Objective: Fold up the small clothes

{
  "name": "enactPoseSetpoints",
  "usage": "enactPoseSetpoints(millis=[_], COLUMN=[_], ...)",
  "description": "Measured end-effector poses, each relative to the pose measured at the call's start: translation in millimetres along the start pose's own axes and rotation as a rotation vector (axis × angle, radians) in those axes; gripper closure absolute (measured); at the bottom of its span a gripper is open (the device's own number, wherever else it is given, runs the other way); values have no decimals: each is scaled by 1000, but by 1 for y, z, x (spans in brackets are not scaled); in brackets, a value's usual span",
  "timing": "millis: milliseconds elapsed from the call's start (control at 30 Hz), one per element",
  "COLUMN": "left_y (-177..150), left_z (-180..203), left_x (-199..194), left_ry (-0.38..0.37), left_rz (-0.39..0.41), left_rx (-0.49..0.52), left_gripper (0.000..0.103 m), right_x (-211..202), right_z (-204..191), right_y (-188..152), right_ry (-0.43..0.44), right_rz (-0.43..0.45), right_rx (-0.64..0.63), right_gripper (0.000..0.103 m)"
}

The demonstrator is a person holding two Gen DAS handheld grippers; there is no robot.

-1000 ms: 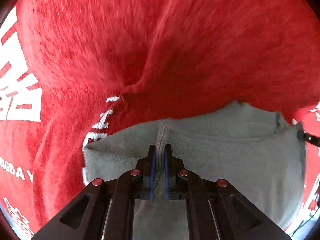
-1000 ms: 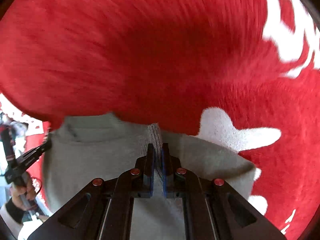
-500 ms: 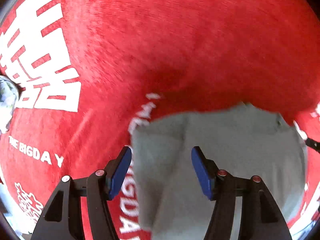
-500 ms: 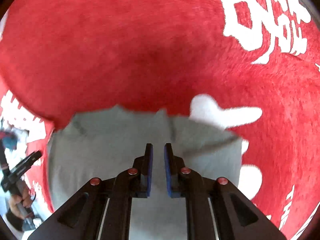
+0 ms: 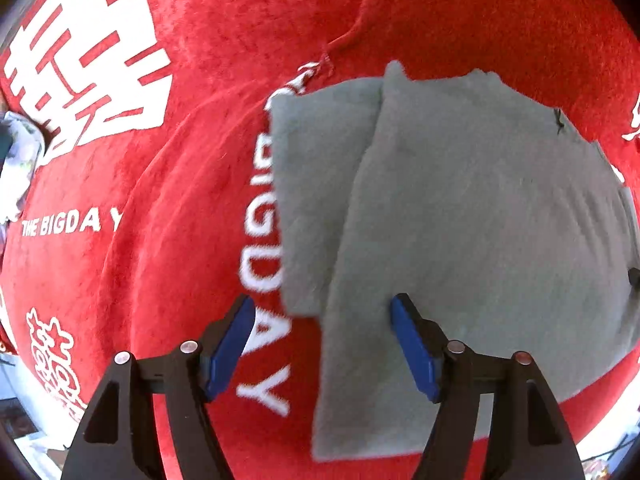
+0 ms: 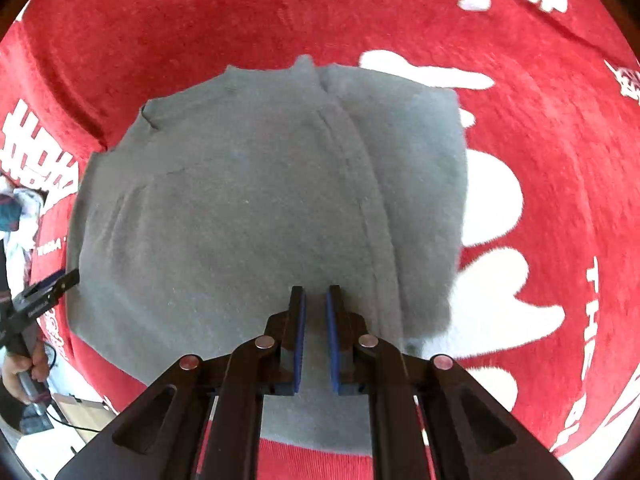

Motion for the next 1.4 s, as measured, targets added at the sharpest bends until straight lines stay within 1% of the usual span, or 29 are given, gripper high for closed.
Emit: enactPoseSetpoints(millis=[67, 100, 267, 367, 433, 467, 500, 533, 567, 600, 633, 667, 700, 767, 800, 833, 867, 900, 933, 1000, 1033, 1067, 1100, 1133, 1167, 1233, 1300, 1367, 1400], left_y=[-8, -12, -29, -35, -36, -36, -37, -38, -38, -40, -41, -42, -42, -43, -42, -42, -41, -41, -42, -43, -44, -46, -47, -49, -51, -54, -56, -57, -57], left_z=[-9, -11, -10, -10, -14, -18, -20, -22, -26, -26, -29, -32, -36, -45, -50, -56, -60, -66, -69, -75, -78, -81, -84, -87, -90, -97, -103, -109, -110], left_x=[0, -1, -15, -19, -21, -21, -23, -26, -29, -32, -34, -34, -35, -34, -32, -30, -28, -23, -21, -15, -13, -11, -10, -10, -9, -8, -9, -7, -6], left_ry=[16, 12, -12, -38, -52, -57, -60, -56, -45, -42, -33, -27, -26, -43, -45, -49, -48, -30, -20, -20, -24, -35, -43, -45, -48, -53, -53, -59, -62], left_rz=[-13, -17, -10, -13, -3, 4, 12, 25, 44, 53, 57, 60, 63, 67, 65, 61, 58, 50, 44, 27, 25, 22, 19, 19, 20, 23, 35, 36, 34], left_rx=[-16, -24, -48, -64, -86, -95, -104, -116, -123, -121, -122, -128, -140, -175, -191, -213, -224, -237, -239, -241, -242, -237, -235, -237, -241, -249, -260, -264, -263], left_gripper=[31, 31, 31, 31, 31, 28, 11, 0, 0, 0, 0, 0, 0, 0, 0, 0, 0, 0, 0, 0, 0, 0, 0, 0, 0, 0, 0, 0, 0], right_x=[-5, -10, -18, -24, -27, -28, -29, -30, -30, -31, -30, -29, -24, -17, -10, -6, 0, 4, 9, 22, 27, 36, 44, 51, 57, 67, 77, 87, 93], right_z=[3, 9, 9, 0, -13, -19, -27, -39, -49, -64, -80, -94, -117, -147, -171, -186, -205, -218, -230, -251, -258, -266, -271, -277, -280, -286, -294, -308, -319], right_y=[-6, -12, -29, -40, -45, -47, -48, -47, -45, -42, -36, -31, -22, -11, 0, 7, 16, 23, 29, 40, 44, 49, 53, 59, 63, 72, 76, 76, 75], right_ry=[-10, -15, -43, -25, -2, 8, 23, 45, 62, 82, 103, 120, 143, 170, 199, 214, 236, 253, 270, 312, 333, 356, 362, 361, 356, 384, 383, 342, 279], right_rz=[-3, -5, -12, 0, 7, 8, 11, 17, 22, 31, 44, 51, 49, 44, 40, 37, 32, 26, 19, 3, -11, -26, -30, -29, -24, -19, -26, -42, -44], right_rx=[16, 28, 72, 94, 98, 96, 92, 80, 69, 50, 26, 4, -33, -75, -105, -120, -134, -137, -134, -111, -100, -78, -67, -48, -30, 7, -11, -84, -152], right_gripper=[91, 91, 91, 91, 90, 90, 88, 80, 62, 52, 39, 39, 39, 39, 39, 39, 39, 39, 39, 51, 66, 77, 82, 92, 96, 96, 97, 97, 97])
Point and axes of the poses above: each gripper's, at about its wrist camera, not at the fingertips, and x roughly the way its jaws point, z to its right, y to its top, the point moved 7 cm from there along x, roughly the way its jaws point, and after that the axes turned 10 degrees about -z, right-handed, at the moved point
